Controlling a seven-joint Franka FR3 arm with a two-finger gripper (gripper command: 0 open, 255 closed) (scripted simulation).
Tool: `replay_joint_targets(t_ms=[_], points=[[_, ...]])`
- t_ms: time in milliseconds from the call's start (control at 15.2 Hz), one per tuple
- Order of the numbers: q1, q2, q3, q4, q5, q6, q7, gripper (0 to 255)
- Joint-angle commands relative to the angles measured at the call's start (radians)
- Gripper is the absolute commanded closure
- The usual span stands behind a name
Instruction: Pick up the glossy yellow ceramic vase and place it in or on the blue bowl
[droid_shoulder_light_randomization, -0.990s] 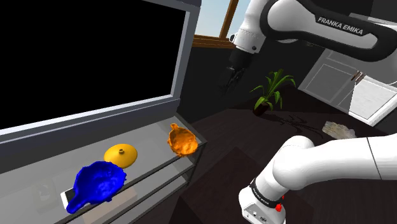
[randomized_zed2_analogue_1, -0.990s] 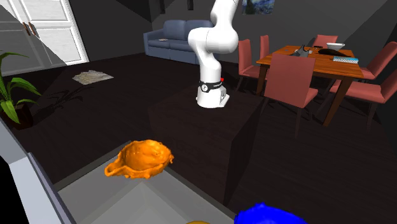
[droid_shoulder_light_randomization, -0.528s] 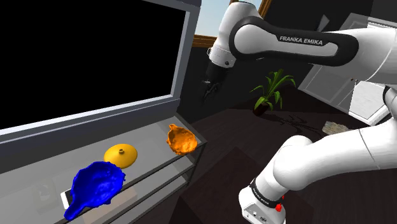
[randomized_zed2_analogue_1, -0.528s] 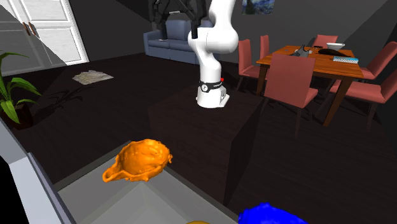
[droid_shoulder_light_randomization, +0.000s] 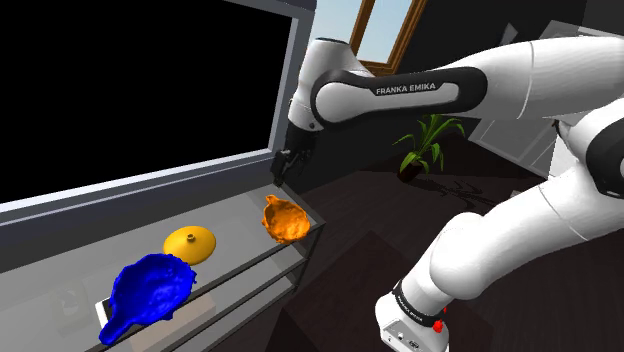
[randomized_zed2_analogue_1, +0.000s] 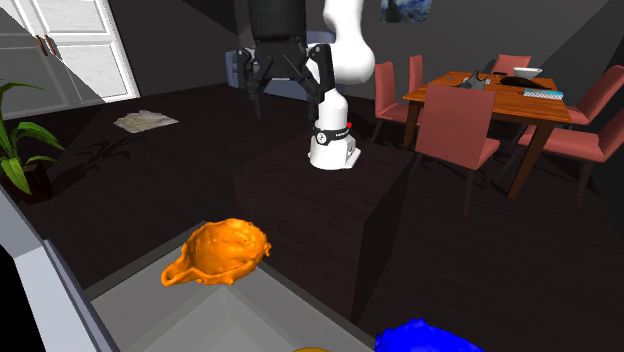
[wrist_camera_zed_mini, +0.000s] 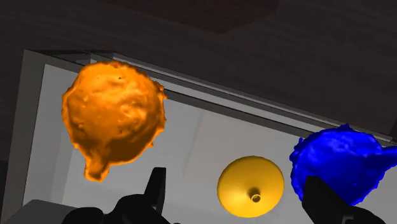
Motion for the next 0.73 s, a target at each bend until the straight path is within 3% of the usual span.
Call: replay_joint_targets(t_ms=[0, 660], points=[[0.001, 0.064, 0.021, 0.012, -0.01, 0.058, 0.023, 0], [0.023, 0.447, 0.091, 0.167, -0.16, 0.286, 0.19, 0]])
